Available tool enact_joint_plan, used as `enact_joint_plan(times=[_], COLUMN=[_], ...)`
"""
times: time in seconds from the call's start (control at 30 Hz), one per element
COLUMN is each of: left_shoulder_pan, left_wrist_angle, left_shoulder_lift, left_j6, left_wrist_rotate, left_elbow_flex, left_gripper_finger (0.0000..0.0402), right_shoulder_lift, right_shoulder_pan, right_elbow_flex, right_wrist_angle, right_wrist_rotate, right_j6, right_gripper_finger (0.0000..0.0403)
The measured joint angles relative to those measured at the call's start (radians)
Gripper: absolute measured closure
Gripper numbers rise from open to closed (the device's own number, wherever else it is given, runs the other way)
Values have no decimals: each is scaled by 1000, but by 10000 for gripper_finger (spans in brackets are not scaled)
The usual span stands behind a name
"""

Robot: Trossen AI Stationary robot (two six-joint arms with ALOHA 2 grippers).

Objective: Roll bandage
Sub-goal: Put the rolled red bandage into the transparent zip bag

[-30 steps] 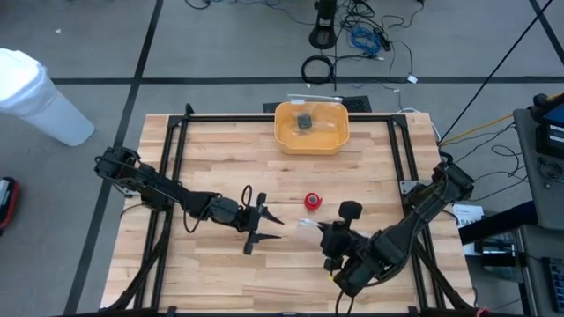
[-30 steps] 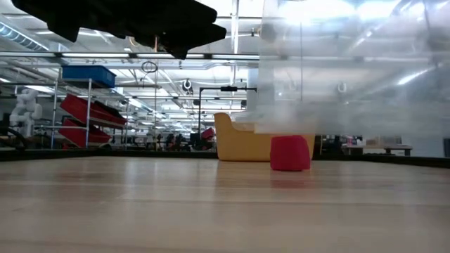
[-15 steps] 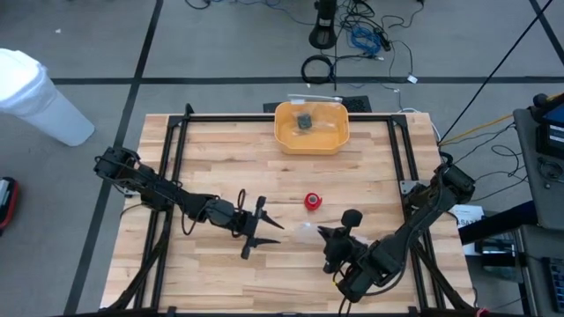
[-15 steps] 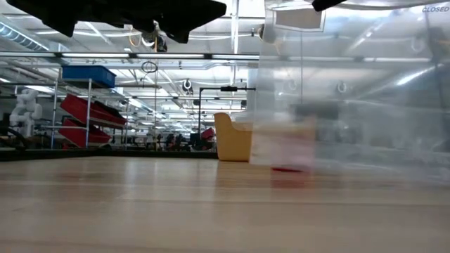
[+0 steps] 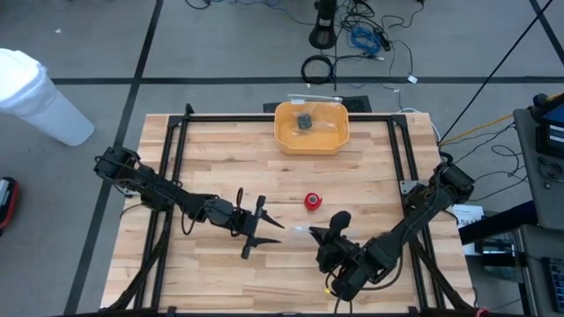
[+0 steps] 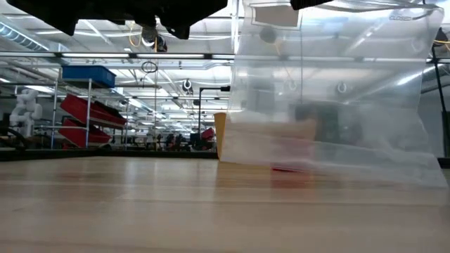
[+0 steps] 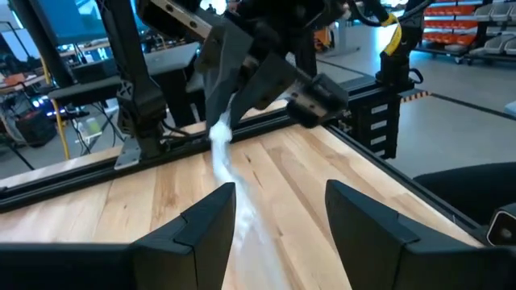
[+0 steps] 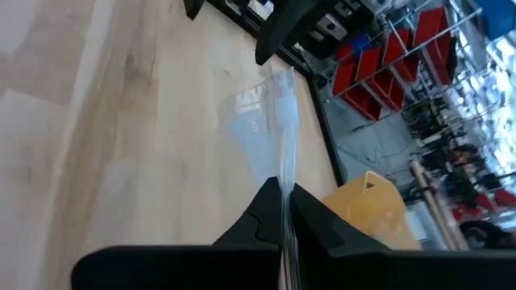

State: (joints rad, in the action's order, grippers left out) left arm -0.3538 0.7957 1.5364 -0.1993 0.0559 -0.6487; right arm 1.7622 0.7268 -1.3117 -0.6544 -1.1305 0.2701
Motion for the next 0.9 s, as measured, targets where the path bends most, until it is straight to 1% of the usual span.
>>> enact_joint_plan(times=[0.17, 0.37, 0.5, 0.6, 0.63, 0.7, 0.77, 0.83, 0.9], left_shoulder_pan=[0, 3, 26, 56, 66, 81, 89, 96, 102], left_wrist_angle=[17, 20, -2, -66, -89, -124, -161, -188, -208], left_shoulder_lift=[0, 0, 0, 0, 0, 0, 0, 0, 0], left_j6=[0, -16, 46, 109, 131, 166, 182, 192, 193], left_wrist_rotate=[0, 1, -3, -42, -61, -92, -107, -108, -108], left_elbow_flex=[0, -40, -68, -89, -95, -99, -99, -99, -99], left_gripper_finger=[203, 203, 203, 203, 203, 203, 203, 203, 203], right_shoulder_lift=[0, 8, 43, 91, 108, 143, 171, 189, 197], right_shoulder_pan=[-12, -15, -35, -51, -56, -63, -67, -72, -74], right_elbow_flex=[0, 0, 0, 0, 0, 0, 0, 0, 0], right_wrist_angle=[0, 2, 70, 148, 174, 219, 251, 282, 292], right_wrist_rotate=[5, 7, 2, -2, -9, -63, -109, -130, -129], right_j6=[-121, -407, -582, -778, -847, -969, -1056, -1099, -1099], right_gripper_finger=[403, 403, 403, 403, 403, 403, 403, 403, 403])
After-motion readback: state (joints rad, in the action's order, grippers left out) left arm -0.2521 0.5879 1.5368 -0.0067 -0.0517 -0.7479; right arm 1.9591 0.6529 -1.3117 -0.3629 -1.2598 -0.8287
